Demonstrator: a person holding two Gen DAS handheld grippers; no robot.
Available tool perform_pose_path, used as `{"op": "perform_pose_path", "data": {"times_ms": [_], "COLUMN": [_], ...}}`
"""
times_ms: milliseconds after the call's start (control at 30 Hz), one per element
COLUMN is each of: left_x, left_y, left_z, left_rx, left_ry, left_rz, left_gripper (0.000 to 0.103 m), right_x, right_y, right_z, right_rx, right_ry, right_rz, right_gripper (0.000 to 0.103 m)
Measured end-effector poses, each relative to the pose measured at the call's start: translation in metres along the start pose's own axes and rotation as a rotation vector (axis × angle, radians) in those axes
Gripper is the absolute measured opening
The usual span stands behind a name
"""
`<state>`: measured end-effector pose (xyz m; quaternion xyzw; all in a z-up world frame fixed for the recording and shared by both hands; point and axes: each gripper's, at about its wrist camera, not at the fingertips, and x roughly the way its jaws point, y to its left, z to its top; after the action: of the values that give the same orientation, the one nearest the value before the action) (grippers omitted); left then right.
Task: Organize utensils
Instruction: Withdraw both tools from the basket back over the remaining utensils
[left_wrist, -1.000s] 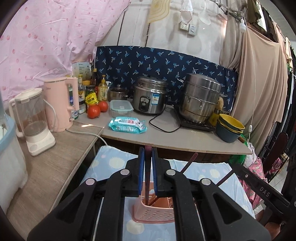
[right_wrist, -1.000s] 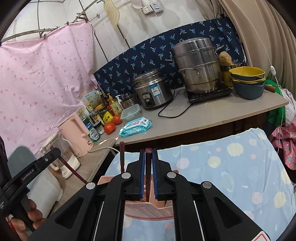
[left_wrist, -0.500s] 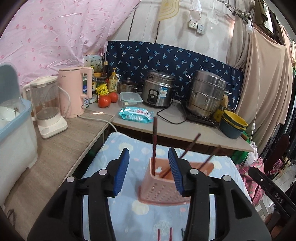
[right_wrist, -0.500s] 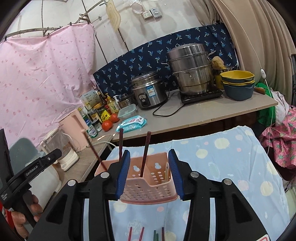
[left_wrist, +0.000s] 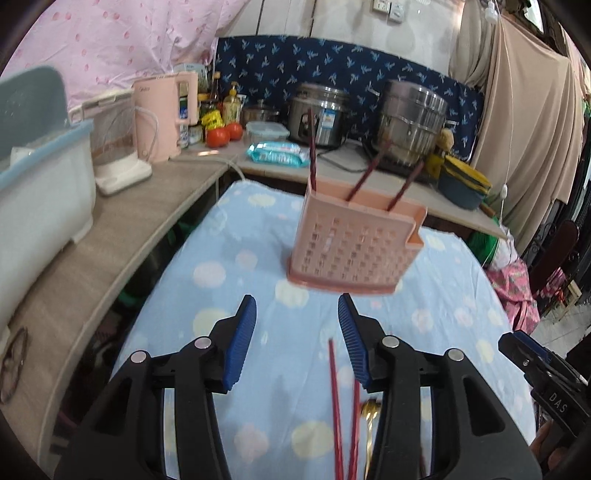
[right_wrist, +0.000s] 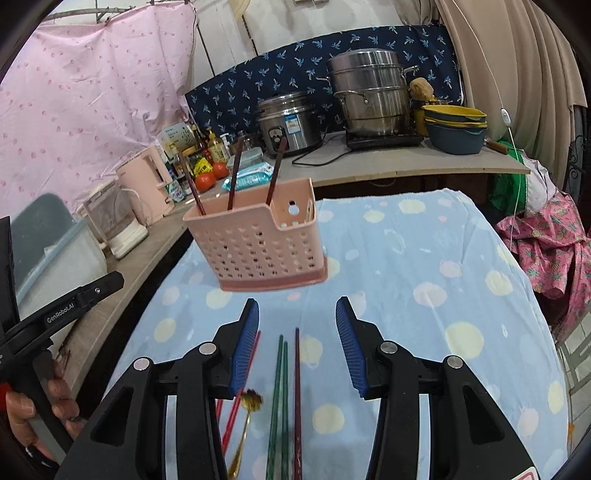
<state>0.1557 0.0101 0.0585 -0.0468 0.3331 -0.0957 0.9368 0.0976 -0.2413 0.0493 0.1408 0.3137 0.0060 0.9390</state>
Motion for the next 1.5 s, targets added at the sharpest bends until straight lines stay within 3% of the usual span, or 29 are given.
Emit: {"op": "perform_pose_path", "data": {"times_ms": [333,667,833,1067,1500], "left_x": [-0.001,-0.009,-0.011,-0.012,-0.010], "left_y": [0.009,0.005,0.001,-0.001,-0.008], "left_z": [-0.082,-0.129,-0.140,-0.151,-0.157], "left_rx": [-0.009,-0.004,0.015,0.017,0.040], "left_ry": [0.170,0.246,0.262,0.284,0.302], "left_rz": [0.004,-0.007,-0.009,-0.015,-0.026], "left_gripper": [0.044,0.044,0.044,0.044,0.044], "right_x": [-0.010,-0.011,-0.009,-0.004,0.003], "right_y": [-0.011,-0.004,0.001,0.003,0.004], "right_z": [-0.084,-0.133,-0.146,-0.154,-0.158], "right_rx": [-0.017,-0.070,-0.096,-0.114,-0.123], "right_ry": [0.155,0.231,0.249,0.268,0.287], "right_rz": [-0.044,-0.063,-0.067,-0.067,-0.066], "right_gripper": [0.043,0.043,0.039,0.022,0.016]}}
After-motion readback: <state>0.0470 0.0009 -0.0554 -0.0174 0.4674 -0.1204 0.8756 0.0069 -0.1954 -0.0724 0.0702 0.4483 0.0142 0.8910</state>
